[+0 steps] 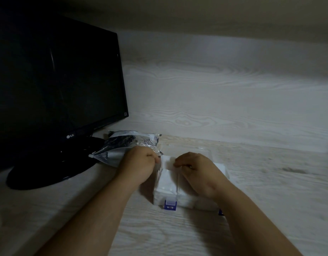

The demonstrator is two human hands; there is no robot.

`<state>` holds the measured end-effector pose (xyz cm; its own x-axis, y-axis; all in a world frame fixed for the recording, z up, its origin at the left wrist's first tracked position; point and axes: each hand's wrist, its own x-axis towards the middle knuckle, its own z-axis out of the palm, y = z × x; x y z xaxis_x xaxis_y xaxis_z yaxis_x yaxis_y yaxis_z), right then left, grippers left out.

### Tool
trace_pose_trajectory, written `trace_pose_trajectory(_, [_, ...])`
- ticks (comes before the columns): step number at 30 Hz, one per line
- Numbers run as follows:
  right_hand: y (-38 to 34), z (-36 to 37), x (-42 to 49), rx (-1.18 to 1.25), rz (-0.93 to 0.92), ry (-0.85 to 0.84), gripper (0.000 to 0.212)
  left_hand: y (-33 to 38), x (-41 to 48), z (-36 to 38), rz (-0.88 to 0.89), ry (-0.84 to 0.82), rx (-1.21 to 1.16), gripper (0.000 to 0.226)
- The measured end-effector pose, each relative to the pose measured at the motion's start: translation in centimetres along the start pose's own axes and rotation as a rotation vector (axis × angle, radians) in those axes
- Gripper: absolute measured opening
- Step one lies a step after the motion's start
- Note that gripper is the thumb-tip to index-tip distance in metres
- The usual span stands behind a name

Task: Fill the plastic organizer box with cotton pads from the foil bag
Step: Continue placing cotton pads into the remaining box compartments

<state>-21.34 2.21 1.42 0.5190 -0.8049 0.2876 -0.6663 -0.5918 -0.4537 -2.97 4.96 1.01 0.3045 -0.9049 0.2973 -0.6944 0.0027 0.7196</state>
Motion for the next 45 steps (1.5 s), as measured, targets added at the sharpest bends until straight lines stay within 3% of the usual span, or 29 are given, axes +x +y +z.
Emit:
trace_pose_trajectory(4, [-0.2,-0.5,-0.4,0.047,0.008,0.027,0.032,-1.1,0.4,-0.9,-0.076,0.069,0.331,0.019])
trace_pose_trajectory(7, [-0.4,-0.6,-0.6,0.061,0.026,0.025,0.032,-1.7,0.4,-1.1,-0.125,0.04,0.421,0.026])
trace_pose_trajectory(11, [-0.5,-0.9,-0.8,0.071,0.047,0.03,0.033,-2.2,0.6,-1.0,-0.146,-0.016,0.43,0.048])
trace_pose_trajectory(19, [-0.6,-0.8,-0.9,0.075,0.06,0.025,0.034,-3.2,1.0,0.3,-0.069,-0.18,0.39,0.041])
trace_pose_trajectory(22, [-0.7,-0.8,-0.9,0.072,0.06,0.021,0.033,-3.8,1.3,0.5,-0.105,-0.234,0.435,0.051])
trace_pose_trajectory(28, [-0.6,-0.8,-0.9,0.073,0.058,0.027,0.033,-4.0,1.5,1.0,-0.091,-0.207,0.582,0.039])
trace_pose_trajectory(36, [-0.5,-0.8,-0.8,0.052,0.049,0.035,0.031,-4.6,1.4,1.0,-0.031,-0.199,0.495,0.033])
trace_pose_trajectory(45, [-0.5,-0.8,-0.8,0.053,0.052,0.037,0.029,-4.3,1.7,1.1,-0.035,-0.166,0.579,0.043])
